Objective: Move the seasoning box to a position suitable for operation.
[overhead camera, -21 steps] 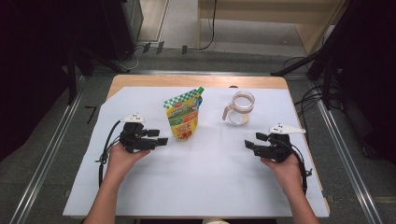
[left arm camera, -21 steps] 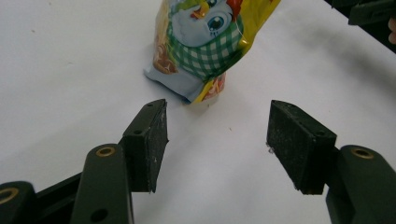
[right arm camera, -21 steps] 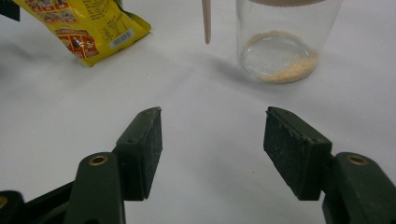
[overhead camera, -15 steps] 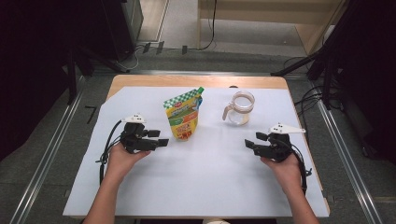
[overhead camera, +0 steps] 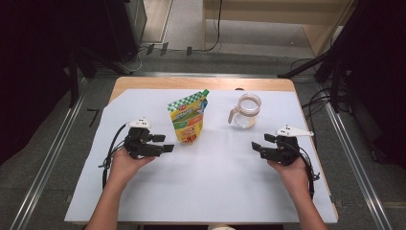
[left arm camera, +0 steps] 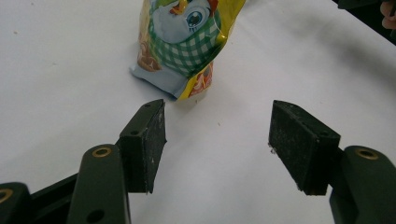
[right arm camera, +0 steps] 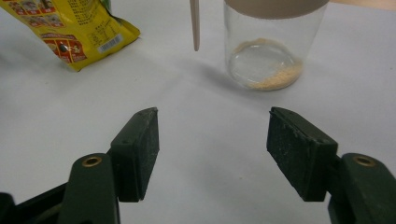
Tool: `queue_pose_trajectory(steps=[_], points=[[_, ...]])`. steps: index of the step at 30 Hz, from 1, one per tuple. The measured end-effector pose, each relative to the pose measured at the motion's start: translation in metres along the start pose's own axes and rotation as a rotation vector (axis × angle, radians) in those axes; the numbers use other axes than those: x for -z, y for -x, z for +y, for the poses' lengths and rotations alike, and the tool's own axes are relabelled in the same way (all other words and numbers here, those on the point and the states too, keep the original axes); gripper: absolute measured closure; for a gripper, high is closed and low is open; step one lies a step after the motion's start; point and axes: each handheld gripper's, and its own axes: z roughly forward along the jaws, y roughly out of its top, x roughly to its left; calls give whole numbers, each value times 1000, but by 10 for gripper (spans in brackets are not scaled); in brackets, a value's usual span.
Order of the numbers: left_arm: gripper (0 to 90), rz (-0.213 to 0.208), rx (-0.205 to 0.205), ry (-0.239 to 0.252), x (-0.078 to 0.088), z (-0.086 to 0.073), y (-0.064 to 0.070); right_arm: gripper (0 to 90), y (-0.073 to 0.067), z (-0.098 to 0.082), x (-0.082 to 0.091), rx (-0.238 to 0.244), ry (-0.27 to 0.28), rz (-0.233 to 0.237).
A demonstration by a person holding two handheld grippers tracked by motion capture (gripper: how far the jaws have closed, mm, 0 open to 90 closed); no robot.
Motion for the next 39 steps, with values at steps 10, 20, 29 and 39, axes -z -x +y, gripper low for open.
queue_pose_trajectory(steps=[10,20,29,39], points=[[363,-12,3,-6,-2,0,2,369,-1,3,-3,26,-3,-7],[360,-19,-5,-5,1,0,3,359,3,17,-7,23,2,-37],[360,-57,6,19,1,1,5,351,15,32,-15,-39,-38,-29],[360,-36,-13,3,0,0,5,218,27,48,-39,-59,-44,-64]])
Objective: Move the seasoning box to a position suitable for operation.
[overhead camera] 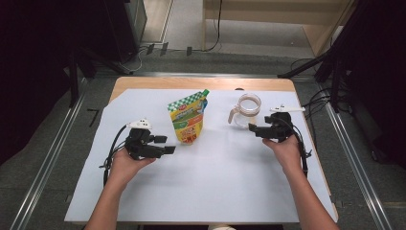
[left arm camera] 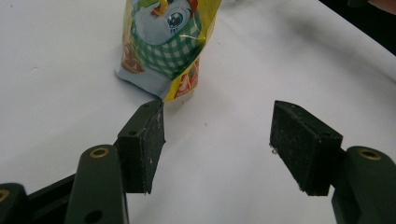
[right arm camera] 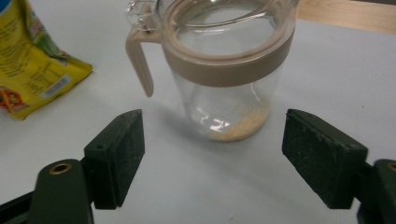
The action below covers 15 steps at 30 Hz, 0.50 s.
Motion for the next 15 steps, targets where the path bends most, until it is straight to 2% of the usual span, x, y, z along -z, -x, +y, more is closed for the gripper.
queue_pose_trajectory(steps=[2,6,8,10,13,15], points=[[360,-1,1,2,0,0,0,202,2,1,-4,-4,4,-3],[359,-2,0,1,1,0,0,164,7,1,-17,-32,53,-19],[359,-1,3,4,2,0,0,153,7,1,-20,-28,54,-26],[360,-3,3,30,6,1,0,140,4,1,-29,3,73,-36],[360,0,9,30,7,1,-2,135,2,1,-38,5,89,-33],[360,2,9,25,7,0,-2,134,1,1,-45,11,102,-47]])
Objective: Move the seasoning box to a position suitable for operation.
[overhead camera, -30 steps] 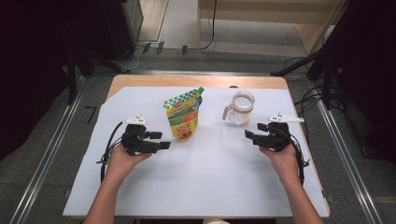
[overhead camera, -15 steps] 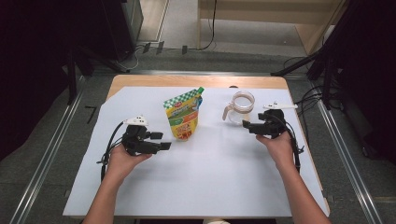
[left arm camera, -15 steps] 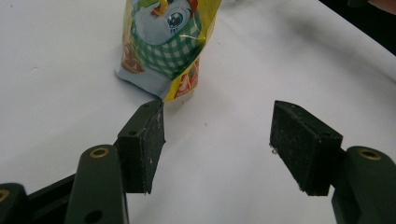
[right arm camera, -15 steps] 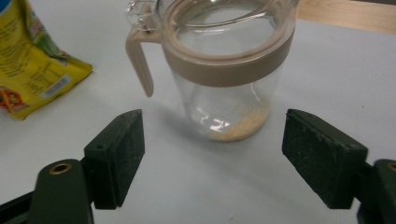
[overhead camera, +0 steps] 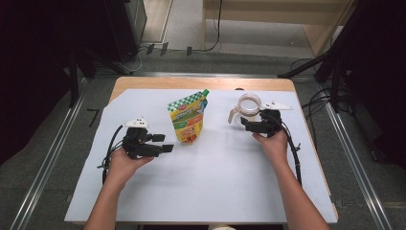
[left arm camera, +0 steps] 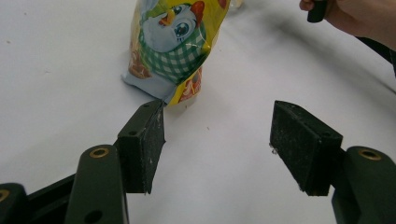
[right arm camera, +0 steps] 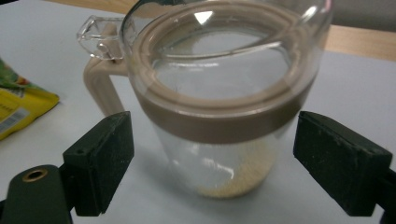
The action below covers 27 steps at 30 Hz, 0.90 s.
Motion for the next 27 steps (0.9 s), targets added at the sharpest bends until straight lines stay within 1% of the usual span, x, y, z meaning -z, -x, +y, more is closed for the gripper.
queue_pose_trajectory(steps=[2,3,5,6,7,8,10,12,13,17,18,19,23,27], points=[[360,-2,-1,2,0,0,0,129,-3,-1,-7,20,19,-34],[360,-2,-1,2,0,0,0,126,-3,-2,-11,24,16,-47],[360,-4,1,8,1,0,0,113,-4,-3,-20,25,9,-63],[360,-4,1,8,1,0,0,113,-4,-3,-20,25,9,-63],[360,-6,0,10,1,0,-1,100,-4,-4,-22,22,10,-65],[360,-3,3,4,1,0,-2,88,-3,-5,-29,-7,26,-57],[360,-4,2,1,1,0,-3,88,-3,-5,-33,-32,46,-61],[359,-5,3,3,0,0,-3,88,-4,-4,-34,-35,53,-63],[360,-7,3,3,0,0,-3,89,-5,-3,-37,-29,64,-73],[359,-4,1,1,0,0,-3,90,-4,-3,-41,-40,100,-69],[359,9,-5,-8,0,-1,-3,90,-4,-4,-42,-51,104,-72],[359,5,-2,-7,0,-1,-3,93,-4,-4,-42,-58,107,-77],[359,1,4,3,1,-1,-4,101,-7,-2,-42,-57,103,-97],[360,1,2,-3,0,-1,-4,107,-4,-2,-40,-43,96,-77]])
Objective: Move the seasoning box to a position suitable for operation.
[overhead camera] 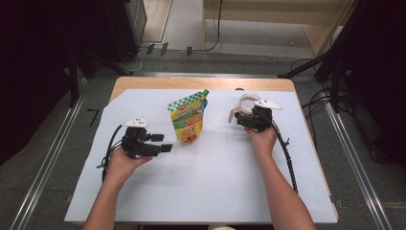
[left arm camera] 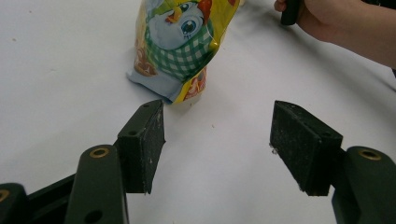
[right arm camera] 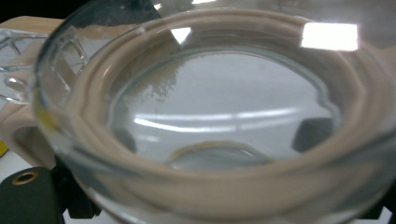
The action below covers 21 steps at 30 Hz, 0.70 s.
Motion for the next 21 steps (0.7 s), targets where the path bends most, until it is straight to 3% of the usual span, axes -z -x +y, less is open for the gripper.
queue_pose_trajectory(steps=[10,21], points=[[349,9,17,4,-1,0,-2,115,6,6,11,23,-19,31],[359,-20,0,-13,-4,0,2,118,-4,20,46,58,24,94]])
